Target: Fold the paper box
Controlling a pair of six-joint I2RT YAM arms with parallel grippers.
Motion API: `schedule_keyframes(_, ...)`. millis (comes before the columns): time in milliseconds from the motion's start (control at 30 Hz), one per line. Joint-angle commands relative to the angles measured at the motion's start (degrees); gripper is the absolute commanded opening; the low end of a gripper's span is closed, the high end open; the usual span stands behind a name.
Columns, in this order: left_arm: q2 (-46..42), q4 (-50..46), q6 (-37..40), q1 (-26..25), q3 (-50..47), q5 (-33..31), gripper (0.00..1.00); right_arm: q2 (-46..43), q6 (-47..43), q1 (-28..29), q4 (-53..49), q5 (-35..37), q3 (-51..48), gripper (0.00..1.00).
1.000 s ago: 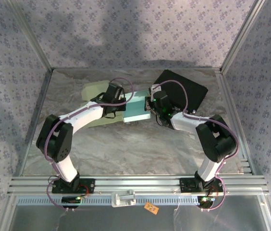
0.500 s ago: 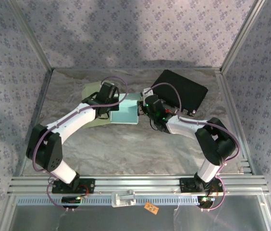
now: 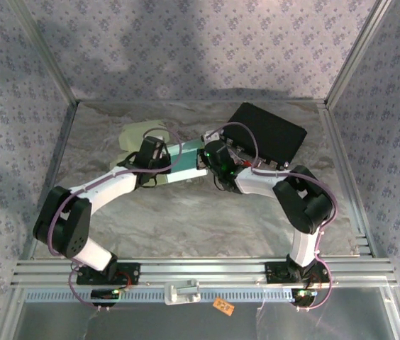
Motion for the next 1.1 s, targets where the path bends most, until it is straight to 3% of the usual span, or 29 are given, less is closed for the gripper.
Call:
schedule_keyframes(0, -1.67, 12.87, -0.44, -1.08, -1.95, 6.12, 0.0, 2.06, 2.04, 1.9, 0.42, -2.18, 0.1, 0.0)
schedule_keyframes(233, -1.18, 12.22, 0.05, -1.98, -3.02, 6.28, 0.0, 0.43, 0.97, 1.75, -4.01, -1.08, -0.34, 0.01)
schedule_keyframes(400, -2.35, 8.46, 0.79, -2.78, -4.03, 1.78, 0.0, -4.43, 5.6, 1.66, -13.13, 0.83, 0.81, 0.24)
schedule_keyframes(533, -2.29, 7.7, 0.98, -3.06, -4.6, 0.58, 0.0, -9.36, 12.66, 1.35, -19.43, -4.13, 0.24, 0.44)
schedule_keyframes(733, -1.58, 7.02, 2.35, -4.52, -3.78, -1.06, 0.0, -13.27, 22.95, 1.37, -24.96, -10.7, -2.07, 0.55)
schedule_keyframes(1067, -0.63, 6.64, 3.17, -5.6, -3.1, -1.87, 0.0, -18.26, 31.11, 0.96, -41.74, -20.78, 4.94, 0.71)
